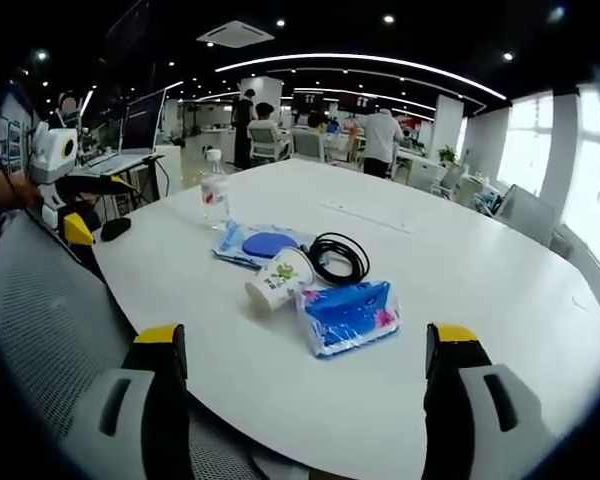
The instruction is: Arrange the tabletop items into an orderly group along one side of the table until the central work area is clear of visible clutter.
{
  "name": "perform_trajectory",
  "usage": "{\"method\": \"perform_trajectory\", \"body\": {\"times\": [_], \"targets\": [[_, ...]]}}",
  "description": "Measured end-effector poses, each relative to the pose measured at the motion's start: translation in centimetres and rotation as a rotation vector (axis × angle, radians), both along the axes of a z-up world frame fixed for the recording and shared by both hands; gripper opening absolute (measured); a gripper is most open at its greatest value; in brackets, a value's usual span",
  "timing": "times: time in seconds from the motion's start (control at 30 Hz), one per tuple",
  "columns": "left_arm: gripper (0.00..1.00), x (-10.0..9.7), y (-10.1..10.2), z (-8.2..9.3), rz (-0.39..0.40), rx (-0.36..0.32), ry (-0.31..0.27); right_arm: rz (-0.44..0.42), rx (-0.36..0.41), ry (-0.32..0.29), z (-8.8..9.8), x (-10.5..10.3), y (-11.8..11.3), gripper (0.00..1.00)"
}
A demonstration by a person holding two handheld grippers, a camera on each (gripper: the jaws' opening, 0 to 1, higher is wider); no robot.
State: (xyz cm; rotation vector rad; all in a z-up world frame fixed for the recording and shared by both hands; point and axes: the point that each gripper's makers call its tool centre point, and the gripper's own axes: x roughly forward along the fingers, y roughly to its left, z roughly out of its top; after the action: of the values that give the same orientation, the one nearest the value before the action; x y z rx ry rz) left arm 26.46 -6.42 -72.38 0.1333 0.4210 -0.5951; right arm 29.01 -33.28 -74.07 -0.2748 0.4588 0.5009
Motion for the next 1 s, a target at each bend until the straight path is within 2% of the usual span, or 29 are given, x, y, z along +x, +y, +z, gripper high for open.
{"method": "perform_trajectory", "body": {"times": [0.27, 0.5, 0.63, 0.8, 0.93, 1.0], "targets": [[1.0, 0.3, 0.4, 0.3, 0.034, -0.02, -0.002, 0.006, -0.007, 0.005, -0.2, -0.1, 0.1, 0.99], [1.0, 0.3, 0.4, 0.2, 0.031, -0.01, -0.003, 0.001, -0.009, 0.01, -0.3, 0.0, -0.1, 0.99], [1.0, 0.2, 0.3, 0.0, 0.024, -0.004, 0.002, -0.005, -0.022, 0.053, -1.0, -0.2, -0.3, 0.99], [1.0, 0.0, 0.2, -0.1, 0.011, 0.011, -0.001, -0.033, -0.008, 0.042, -0.7, 0.0, -0.8, 0.99], [1.0, 0.1, 0.2, 0.2, 0.009, 0.013, -0.016, -0.037, -0.027, 0.057, -0.8, -0.1, -1.1, 0.99], [1.0, 0.1, 0.2, 0.2, 0.014, 0.009, -0.014, -0.026, -0.074, 0.09, -1.4, -0.2, -1.5, 0.99]]}}
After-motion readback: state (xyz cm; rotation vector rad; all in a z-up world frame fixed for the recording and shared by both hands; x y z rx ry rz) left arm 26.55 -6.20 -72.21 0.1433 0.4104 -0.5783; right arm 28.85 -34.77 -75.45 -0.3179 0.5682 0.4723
